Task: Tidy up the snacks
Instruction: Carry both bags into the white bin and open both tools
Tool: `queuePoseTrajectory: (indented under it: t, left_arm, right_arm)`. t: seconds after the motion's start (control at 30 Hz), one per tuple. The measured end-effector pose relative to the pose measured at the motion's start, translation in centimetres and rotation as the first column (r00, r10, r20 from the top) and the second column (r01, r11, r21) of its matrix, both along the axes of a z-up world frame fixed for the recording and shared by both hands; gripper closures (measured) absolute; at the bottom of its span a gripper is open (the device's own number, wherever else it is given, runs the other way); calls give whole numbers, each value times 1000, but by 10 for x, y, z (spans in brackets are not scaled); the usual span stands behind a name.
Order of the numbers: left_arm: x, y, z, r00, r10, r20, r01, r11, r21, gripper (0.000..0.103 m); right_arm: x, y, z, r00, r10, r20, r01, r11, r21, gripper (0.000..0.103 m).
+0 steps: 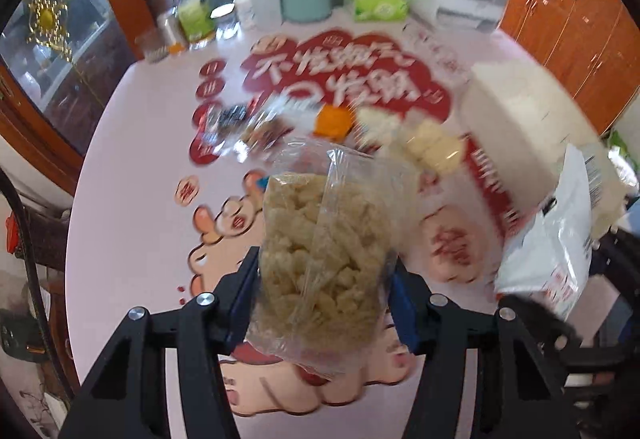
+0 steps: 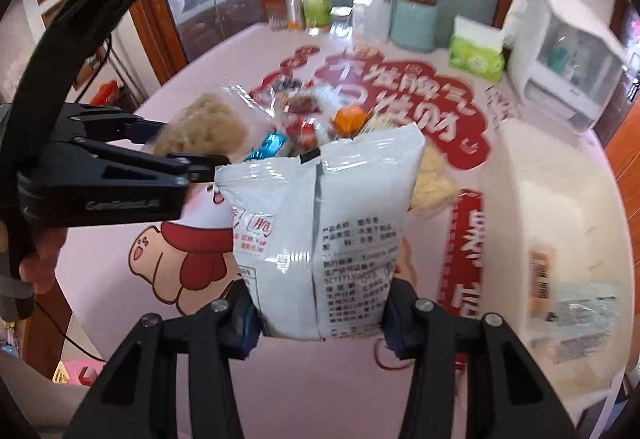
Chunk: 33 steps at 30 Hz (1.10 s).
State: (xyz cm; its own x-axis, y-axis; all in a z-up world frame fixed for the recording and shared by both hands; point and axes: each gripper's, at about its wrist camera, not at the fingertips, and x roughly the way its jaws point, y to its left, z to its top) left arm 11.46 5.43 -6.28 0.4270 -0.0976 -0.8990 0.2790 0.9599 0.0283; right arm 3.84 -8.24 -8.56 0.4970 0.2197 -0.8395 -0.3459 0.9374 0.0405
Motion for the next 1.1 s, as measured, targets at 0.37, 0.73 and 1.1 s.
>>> queuePoseTrajectory:
  t: [0.37,0.73,1.1]
  left_arm:
    - [-16,-112,68,983,-109,146,118,992,-50,46]
    - [8,-213,113,952,-166,257,193,978,-83,46]
    - [75,-274,102,965,-159,209,177,982,-67,46]
  right_arm:
    - [-30,-91,64,979,-158,129,152,987,55,54]
    - [0,-188,83,920,-372,122,362,928,91,54]
    - [55,-261,106,866,-481,137,472,876,95,53]
